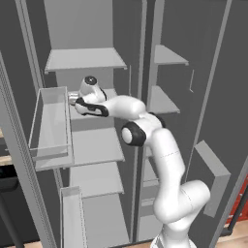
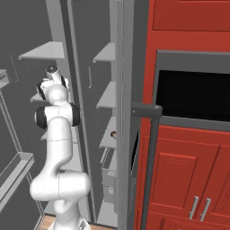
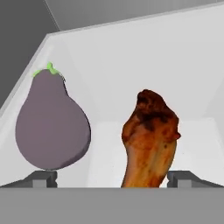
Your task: There's a chicken drumstick in the fridge that needs to be moved to the freezer for freezing. Pick up the chicken drumstick from the fridge, place it on any shelf in the freezer, and close the fridge and freezer doors when done.
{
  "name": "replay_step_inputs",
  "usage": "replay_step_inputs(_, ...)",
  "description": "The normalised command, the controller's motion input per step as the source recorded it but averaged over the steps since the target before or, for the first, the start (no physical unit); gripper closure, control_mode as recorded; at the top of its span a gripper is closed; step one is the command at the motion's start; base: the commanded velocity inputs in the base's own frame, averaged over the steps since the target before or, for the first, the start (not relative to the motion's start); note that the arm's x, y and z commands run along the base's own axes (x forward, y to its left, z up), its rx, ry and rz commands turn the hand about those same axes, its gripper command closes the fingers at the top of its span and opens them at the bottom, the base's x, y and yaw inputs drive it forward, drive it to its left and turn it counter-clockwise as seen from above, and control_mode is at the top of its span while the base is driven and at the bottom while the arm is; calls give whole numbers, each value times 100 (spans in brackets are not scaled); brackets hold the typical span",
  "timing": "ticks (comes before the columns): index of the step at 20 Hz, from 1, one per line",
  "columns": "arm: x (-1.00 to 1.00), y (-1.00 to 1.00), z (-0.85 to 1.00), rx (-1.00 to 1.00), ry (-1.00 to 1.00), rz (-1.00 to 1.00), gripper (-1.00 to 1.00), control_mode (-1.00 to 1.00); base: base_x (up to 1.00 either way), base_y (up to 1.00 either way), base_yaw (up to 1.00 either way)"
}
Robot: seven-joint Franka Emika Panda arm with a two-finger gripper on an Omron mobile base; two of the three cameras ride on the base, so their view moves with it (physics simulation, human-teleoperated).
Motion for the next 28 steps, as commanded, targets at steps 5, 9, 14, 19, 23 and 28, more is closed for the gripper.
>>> replay_step_inputs(5,8,5,-80,-2,11,0,100,-100,0,0,0)
replay_step_inputs(9,-33,6,-100,-11,15,0,100,-100,0,0,0)
replay_step_inputs(14,-29,12,-100,-10,24,0,100,-100,0,0,0)
replay_step_inputs(19,-76,24,-100,-5,4,0,100,-100,0,0,0)
replay_step_inputs(23,-100,24,-100,-7,3,0,100,-100,0,0,0)
replay_step_inputs(28,-100,2,-100,-2,1,0,100,-100,0,0,0)
